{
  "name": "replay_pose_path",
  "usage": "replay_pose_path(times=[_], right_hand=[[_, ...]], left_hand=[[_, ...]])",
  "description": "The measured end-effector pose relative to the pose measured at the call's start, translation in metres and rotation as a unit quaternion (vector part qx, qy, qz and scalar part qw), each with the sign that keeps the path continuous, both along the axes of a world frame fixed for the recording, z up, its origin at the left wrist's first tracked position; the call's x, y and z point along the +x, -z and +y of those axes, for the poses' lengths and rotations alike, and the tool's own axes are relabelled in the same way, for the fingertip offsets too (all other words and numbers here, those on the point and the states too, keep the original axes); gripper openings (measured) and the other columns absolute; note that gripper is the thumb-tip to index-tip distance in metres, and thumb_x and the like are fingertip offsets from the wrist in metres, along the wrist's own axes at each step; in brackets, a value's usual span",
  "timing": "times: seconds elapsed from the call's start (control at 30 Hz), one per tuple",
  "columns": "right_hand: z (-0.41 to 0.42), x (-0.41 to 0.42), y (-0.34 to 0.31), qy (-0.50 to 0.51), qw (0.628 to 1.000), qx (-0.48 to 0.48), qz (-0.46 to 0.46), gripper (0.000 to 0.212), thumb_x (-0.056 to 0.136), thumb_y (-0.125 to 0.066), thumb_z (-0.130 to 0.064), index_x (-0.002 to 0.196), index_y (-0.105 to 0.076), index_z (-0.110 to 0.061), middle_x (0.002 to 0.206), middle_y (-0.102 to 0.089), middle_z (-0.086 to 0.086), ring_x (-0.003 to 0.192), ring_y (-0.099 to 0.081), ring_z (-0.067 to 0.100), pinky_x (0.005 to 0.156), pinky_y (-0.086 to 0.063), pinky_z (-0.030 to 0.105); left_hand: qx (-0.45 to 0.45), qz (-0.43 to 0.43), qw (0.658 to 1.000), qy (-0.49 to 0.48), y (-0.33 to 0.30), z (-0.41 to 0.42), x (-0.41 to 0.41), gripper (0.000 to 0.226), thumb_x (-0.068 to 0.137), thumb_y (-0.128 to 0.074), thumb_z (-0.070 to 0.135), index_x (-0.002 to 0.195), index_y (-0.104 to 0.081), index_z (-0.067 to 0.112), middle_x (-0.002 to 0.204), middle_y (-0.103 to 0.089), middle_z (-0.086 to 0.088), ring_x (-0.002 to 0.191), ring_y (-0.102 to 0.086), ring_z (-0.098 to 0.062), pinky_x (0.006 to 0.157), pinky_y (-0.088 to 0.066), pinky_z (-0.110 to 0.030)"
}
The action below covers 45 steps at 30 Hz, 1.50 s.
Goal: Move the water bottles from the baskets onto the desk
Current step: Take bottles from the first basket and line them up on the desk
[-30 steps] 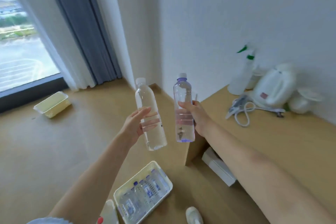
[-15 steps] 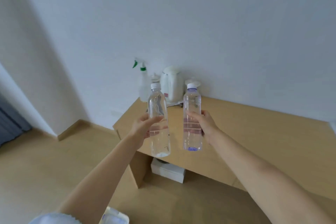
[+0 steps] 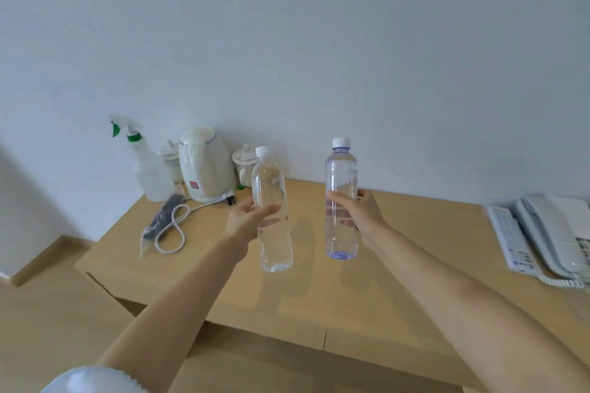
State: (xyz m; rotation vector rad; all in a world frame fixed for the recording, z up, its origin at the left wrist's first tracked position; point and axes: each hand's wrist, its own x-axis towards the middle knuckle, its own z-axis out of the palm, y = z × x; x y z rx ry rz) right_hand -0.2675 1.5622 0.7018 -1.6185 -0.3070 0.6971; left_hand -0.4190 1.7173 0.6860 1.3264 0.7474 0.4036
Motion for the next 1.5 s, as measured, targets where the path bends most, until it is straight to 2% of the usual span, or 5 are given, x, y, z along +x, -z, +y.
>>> replay_pose_path(times=[0.17,0.33,0.53,1.07,1.5], right_hand=[[0.016,0.033,0.014,0.018,1.0,-0.015,-0.019,0.053,0.072,-0.079,-0.028,0.11,-0.043,-0.016,0.109,-0.063,0.006,0.086,-0.066,0.018,0.068,-0.05,0.03],[0.051,0.059,0.025,0.004,0.998,-0.046,-0.048,0.055,0.07,-0.081,-0.028,0.11,-0.044,-0.017,0.105,-0.059,0.002,0.092,-0.063,0.02,0.075,-0.05,0.032],[0.101,0.09,0.041,0.023,0.993,-0.08,-0.087,0.048,0.067,-0.083,-0.025,0.102,-0.05,-0.018,0.097,-0.06,-0.001,0.086,-0.062,0.018,0.074,-0.05,0.029],[0.17,0.13,0.087,0.097,0.982,-0.105,-0.122,0.048,0.066,-0.082,-0.019,0.103,-0.051,-0.019,0.098,-0.062,-0.005,0.09,-0.062,0.017,0.064,-0.042,0.019],[0.194,0.144,0.094,0.056,0.981,-0.108,-0.154,0.052,0.068,-0.083,-0.023,0.102,-0.044,-0.021,0.111,-0.058,0.001,0.099,-0.055,0.014,0.077,-0.04,0.023]], left_hand=[[0.03,0.033,0.999,-0.005,0.005,0.025,0.036,0.062,0.049,-0.084,0.04,0.105,-0.068,0.019,0.102,-0.072,-0.007,0.097,-0.069,-0.025,0.091,-0.052,-0.045],[0.066,0.044,0.997,-0.012,0.014,0.057,0.074,0.036,0.069,-0.081,0.02,0.102,-0.066,0.017,0.096,-0.071,-0.002,0.095,-0.066,-0.017,0.075,-0.049,-0.024],[0.19,0.133,0.973,0.004,0.033,0.096,0.119,0.073,0.045,-0.08,0.052,0.112,-0.062,0.028,0.101,-0.071,0.009,0.096,-0.065,-0.011,0.088,-0.053,-0.037],[0.23,0.1,0.967,-0.053,0.064,0.142,0.187,0.04,0.069,-0.082,0.017,0.096,-0.053,0.015,0.082,-0.057,0.009,0.08,-0.055,-0.009,0.063,-0.041,-0.014],[0.22,0.082,0.972,-0.026,0.08,0.159,0.21,0.054,0.07,-0.079,0.01,0.112,-0.047,0.019,0.107,-0.059,0.001,0.103,-0.057,-0.015,0.087,-0.045,-0.027]])
